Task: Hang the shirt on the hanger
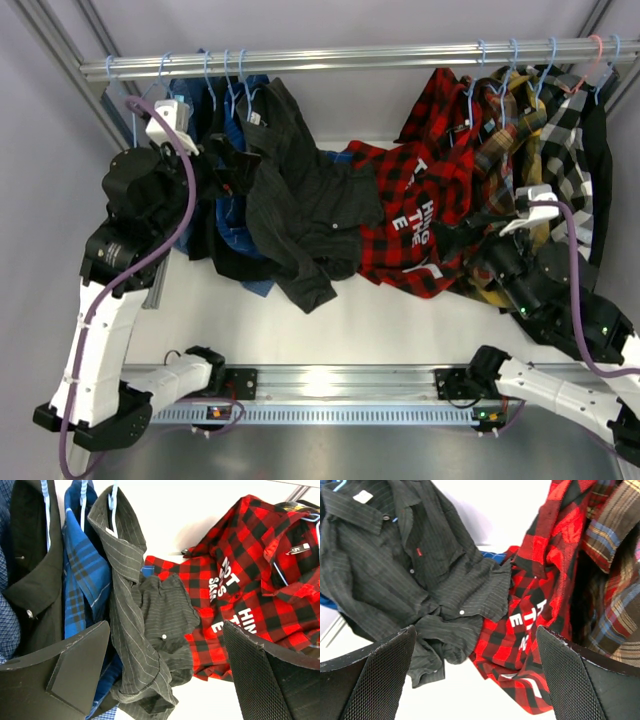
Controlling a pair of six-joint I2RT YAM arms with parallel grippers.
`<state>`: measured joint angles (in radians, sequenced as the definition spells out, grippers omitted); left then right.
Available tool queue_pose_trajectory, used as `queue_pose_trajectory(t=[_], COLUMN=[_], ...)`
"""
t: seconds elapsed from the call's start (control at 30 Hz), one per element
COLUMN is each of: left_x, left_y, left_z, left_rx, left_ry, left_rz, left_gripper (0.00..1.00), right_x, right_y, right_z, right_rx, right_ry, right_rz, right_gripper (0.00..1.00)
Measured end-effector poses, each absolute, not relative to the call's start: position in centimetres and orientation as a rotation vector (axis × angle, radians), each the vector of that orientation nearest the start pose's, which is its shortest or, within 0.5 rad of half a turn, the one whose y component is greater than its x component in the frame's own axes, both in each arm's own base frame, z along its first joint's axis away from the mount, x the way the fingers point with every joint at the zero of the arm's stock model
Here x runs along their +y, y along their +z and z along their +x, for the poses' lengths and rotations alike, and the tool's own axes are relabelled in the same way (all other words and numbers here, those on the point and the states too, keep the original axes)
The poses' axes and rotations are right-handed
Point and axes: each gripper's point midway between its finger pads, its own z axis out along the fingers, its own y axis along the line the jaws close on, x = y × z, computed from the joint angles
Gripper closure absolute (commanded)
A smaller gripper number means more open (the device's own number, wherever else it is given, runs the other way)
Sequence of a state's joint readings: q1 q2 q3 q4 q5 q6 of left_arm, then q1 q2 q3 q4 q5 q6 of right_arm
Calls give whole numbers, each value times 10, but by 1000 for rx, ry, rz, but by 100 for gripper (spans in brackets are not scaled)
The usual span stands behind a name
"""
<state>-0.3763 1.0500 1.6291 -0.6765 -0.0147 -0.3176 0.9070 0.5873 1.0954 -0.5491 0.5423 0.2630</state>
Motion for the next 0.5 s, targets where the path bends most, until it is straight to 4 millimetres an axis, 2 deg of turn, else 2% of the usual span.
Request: queue_pose_trajectory(t=[0.1, 0.27, 0.4, 0.5], left_x=[-124, -115, -83, -65], left_y=[464, 482, 494, 500], left_z=[281, 306, 328, 329], left_rx=[1693, 1674, 1655, 1633], left_ry=[-563, -629, -629, -615], left_rz=[35, -5, -86, -126], left_gripper=[2, 2, 2, 4], right_x=[116, 131, 143, 146], right_y=[380, 386, 385, 388], right_z=[200, 215, 229, 236], right_rx=[1630, 1660, 1672, 1670], right_ry=[438, 394, 346, 329], right_rz=[-82, -99, -127, -146], right_gripper=[0, 1, 1, 1])
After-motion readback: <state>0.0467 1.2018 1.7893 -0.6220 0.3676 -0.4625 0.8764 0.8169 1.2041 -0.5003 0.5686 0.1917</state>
